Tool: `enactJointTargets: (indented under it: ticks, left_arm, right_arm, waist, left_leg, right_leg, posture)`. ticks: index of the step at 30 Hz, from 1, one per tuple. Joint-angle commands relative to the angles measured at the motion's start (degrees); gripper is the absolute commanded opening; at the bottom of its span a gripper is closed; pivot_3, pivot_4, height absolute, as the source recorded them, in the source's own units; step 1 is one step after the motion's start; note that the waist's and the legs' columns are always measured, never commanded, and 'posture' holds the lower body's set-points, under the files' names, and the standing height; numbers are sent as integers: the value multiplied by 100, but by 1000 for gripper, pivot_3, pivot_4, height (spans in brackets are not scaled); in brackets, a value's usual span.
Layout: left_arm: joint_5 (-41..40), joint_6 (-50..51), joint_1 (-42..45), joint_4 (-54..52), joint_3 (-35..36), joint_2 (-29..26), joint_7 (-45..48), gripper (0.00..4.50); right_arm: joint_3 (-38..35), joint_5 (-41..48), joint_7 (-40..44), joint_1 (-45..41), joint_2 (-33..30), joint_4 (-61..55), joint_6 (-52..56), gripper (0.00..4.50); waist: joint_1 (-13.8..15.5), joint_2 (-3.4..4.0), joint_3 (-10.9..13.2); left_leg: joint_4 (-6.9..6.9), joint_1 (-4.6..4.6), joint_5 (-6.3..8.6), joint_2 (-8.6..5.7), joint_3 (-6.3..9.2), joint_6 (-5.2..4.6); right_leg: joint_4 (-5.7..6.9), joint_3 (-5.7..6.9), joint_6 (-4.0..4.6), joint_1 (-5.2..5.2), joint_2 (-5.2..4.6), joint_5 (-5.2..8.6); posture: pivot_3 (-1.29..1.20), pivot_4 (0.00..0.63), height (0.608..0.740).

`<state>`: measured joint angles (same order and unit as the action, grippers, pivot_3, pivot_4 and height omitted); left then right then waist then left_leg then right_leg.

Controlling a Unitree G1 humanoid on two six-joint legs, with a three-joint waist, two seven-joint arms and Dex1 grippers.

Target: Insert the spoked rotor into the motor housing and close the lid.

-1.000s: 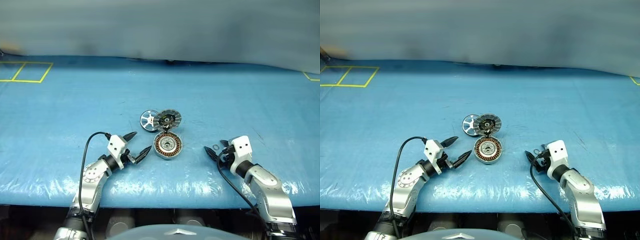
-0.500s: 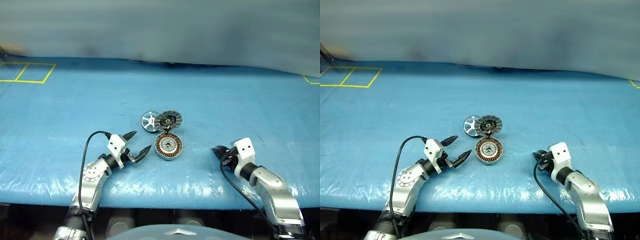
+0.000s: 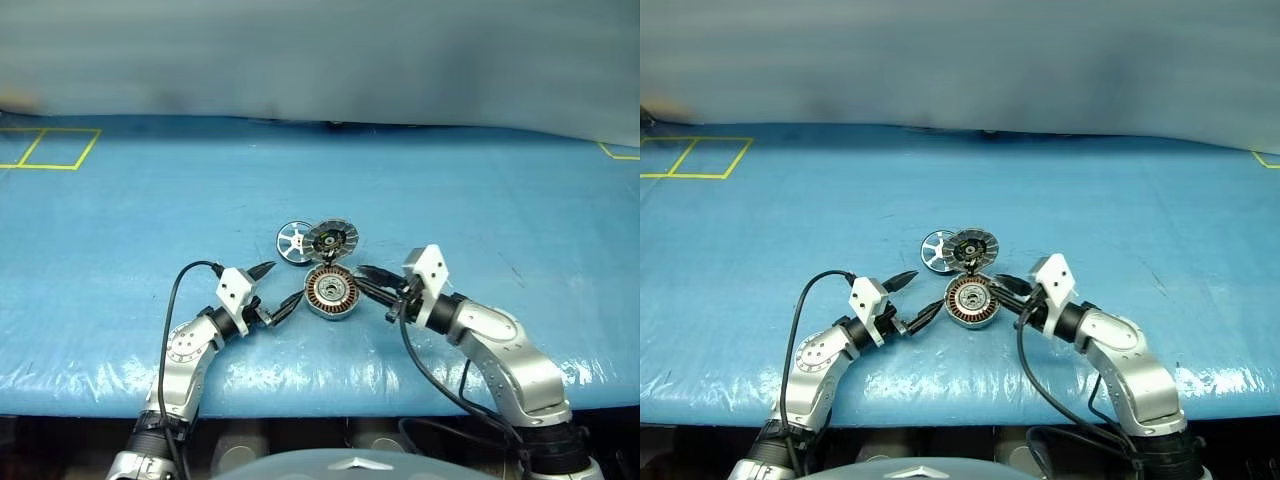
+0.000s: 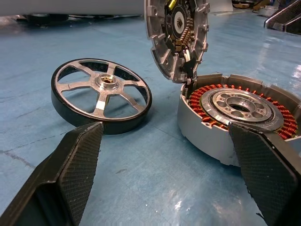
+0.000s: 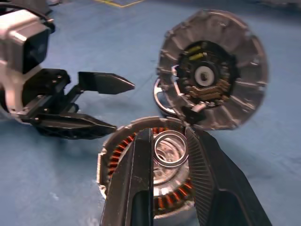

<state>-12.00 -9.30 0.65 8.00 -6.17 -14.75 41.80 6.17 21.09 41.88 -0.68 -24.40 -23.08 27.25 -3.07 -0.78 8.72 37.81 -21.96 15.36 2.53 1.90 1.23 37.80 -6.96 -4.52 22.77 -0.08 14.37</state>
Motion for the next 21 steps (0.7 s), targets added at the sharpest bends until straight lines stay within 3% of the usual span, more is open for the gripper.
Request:
enactJointTargets:
  ticks: [1,9,21]
  left_arm:
    - [-63,-70,-59,-170,-7,26,14,4500]
    - [-36,-67,-132,-243,-29,54,-51,4500]
    - [-74,-82,-185,-311,-28,30,6,4500]
  right_arm:
    - [356,-106,54,-258,-17,35,91,793]
    - [794,-575,-28,-678,242,1072,-279,793]
    - [771,-726,6,-763,189,1283,-503,793]
  waist:
    - [4,0,0]
    - [0,-2,3]
    - [-1,-3,3]
  left_leg:
    - [0,-4,0,0,-1,0]
    - [1,-6,0,0,-2,0]
    - [0,-6,0,0,-2,0]
  right_leg:
    - [-1,0,1,4,-1,0]
    - [-1,0,0,7,-1,1]
    - [-1,0,-1,7,-1,0]
  posture:
    - [0,150,740]
    - [0,150,740]
    - [0,150,740]
